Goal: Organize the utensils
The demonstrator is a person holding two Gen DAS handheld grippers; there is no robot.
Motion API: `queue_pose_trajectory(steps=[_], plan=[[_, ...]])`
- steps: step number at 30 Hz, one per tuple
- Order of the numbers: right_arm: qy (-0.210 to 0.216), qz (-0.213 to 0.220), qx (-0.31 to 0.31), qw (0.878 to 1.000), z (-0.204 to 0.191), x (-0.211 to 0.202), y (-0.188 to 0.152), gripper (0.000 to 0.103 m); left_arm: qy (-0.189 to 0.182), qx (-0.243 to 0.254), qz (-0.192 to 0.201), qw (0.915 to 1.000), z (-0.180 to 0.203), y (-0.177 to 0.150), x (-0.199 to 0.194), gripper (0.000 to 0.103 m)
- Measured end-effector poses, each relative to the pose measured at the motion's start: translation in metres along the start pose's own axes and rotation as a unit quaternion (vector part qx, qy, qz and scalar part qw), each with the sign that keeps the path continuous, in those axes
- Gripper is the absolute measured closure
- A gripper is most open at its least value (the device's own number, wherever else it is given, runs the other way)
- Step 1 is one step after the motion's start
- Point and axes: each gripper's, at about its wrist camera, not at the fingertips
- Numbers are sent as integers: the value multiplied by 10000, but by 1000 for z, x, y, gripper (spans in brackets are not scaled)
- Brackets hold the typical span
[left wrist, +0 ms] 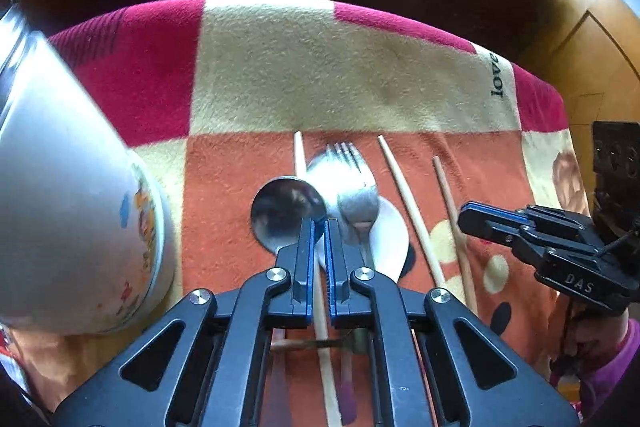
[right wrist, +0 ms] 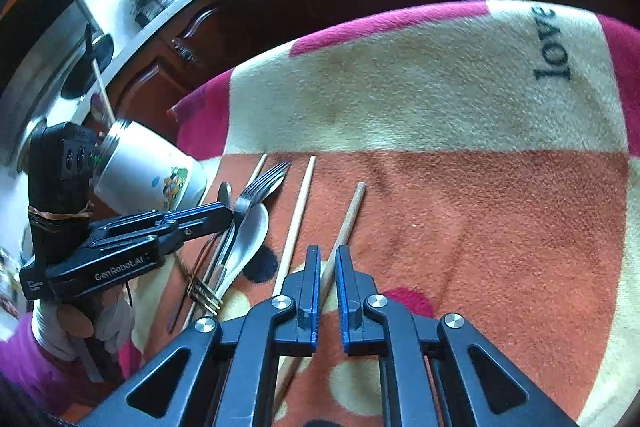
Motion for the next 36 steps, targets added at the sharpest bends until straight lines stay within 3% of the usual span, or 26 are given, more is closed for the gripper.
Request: queue_pose_trajectory(steps=[8,13,16,20,21,25,32,34,36], plan=[[-32,137,47,9999,1,-7,1,97,-166,-95,223,9996,6,-1,-11,96],[50,-7,383,9993,13,-7,4,96,-251,-65,168,9995,18,11,-8,76],[-23,-62,461,9989,17,-7,5,95,83,107,74,9999,35,21,0,71],[23,-115,405,9991,17,-7,6,94,654,318,-158,9972,50,33,13,71],[27,-129,395,9991,16,-6,7,92,881,350,-259,9952,54,37,18,71],[82,-128,400,9991,13,-4,7,76,1144,372,-392,9920,56,43,26,70],[-173,-51,128,9998,-1,9,8,77,1125,658,-387,9907,62,42,25,80],[-331,-38,49,9994,-3,11,7,95,864,618,-379,9936,57,39,20,81],[-290,-10,56,9996,-2,8,5,95,506,569,-357,9965,55,32,13,81]])
Point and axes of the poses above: each gripper's, at about its wrist camera, not at the fingertips, and x roughly the way its jaws point, z to its right, y to its top, and after that the axes turned 15 degrees about -z, right-handed
